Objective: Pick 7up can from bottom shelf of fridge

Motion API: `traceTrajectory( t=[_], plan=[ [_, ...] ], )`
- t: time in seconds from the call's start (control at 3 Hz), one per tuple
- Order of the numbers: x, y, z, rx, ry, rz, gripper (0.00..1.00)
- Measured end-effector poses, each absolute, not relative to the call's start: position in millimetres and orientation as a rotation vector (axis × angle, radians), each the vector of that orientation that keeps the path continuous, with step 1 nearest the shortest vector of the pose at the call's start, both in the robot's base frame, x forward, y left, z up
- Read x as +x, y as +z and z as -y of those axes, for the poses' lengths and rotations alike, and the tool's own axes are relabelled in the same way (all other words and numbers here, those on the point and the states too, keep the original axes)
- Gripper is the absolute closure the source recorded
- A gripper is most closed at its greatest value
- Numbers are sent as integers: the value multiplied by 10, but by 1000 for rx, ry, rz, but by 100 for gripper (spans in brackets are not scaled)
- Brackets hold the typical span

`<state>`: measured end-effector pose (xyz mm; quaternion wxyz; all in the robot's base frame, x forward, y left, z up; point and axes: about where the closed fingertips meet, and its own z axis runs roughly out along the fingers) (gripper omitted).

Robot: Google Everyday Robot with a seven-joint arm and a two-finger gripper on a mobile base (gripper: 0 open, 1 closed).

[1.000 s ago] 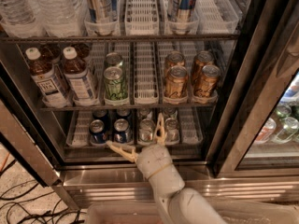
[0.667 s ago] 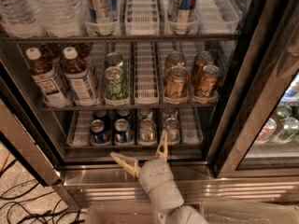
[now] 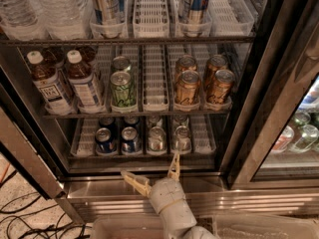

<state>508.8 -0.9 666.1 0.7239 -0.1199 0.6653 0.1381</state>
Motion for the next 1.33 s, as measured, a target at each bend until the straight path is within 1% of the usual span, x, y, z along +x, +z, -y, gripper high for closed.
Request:
traceTrajectory(
  t=[0.33, 0.67, 1.33],
  plan=[
    [5509, 6437, 47, -273, 211, -1449, 0],
    [5508, 6435, 51, -274, 209, -1447, 0],
    [5599, 6091, 269, -223, 191, -1466, 0]
  ],
)
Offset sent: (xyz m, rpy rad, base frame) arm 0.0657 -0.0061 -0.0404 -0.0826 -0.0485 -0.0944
